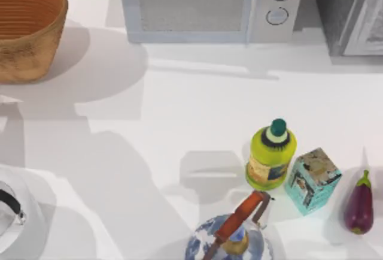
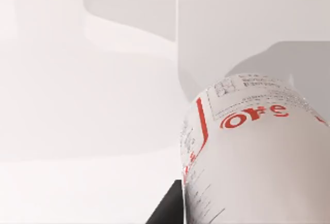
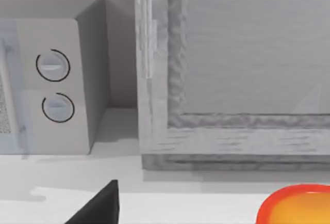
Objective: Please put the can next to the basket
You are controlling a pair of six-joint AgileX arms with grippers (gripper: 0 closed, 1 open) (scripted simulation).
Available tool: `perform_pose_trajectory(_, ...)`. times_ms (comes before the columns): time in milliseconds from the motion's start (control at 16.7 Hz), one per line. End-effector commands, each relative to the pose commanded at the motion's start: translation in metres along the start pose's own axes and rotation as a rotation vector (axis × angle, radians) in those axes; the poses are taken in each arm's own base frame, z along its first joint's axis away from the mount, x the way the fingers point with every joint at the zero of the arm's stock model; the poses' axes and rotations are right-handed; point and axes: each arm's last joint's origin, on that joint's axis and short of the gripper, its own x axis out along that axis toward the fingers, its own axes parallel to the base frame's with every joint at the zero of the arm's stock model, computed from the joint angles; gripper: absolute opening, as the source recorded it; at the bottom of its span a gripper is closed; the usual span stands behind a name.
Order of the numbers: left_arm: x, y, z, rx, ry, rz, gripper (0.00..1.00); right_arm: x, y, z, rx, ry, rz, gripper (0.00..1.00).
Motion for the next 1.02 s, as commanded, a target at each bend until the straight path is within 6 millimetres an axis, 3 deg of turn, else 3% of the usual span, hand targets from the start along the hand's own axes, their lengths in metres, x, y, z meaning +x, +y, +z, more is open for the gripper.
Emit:
perform_pose_trajectory(300, -0.001, 0.000, 0.000, 0.004, -0.001, 0.001, 0.00, 0.000, 0.000, 0.000, 0.000, 0.000, 0.000, 1.00)
perform_pose_trajectory(660, 0.001, 0.027, -0.013, -0.017, -0.013, 0.002, 0.00, 0.000, 0.000, 0.000, 0.000, 0.000, 0.000, 1.00)
perform_pose_trajectory(1020, 0.010, 0.003, -0.004, 0.002, 0.017, -0.002, 0.00, 0.000, 0.000, 0.000, 0.000, 0.000, 0.000, 1.00)
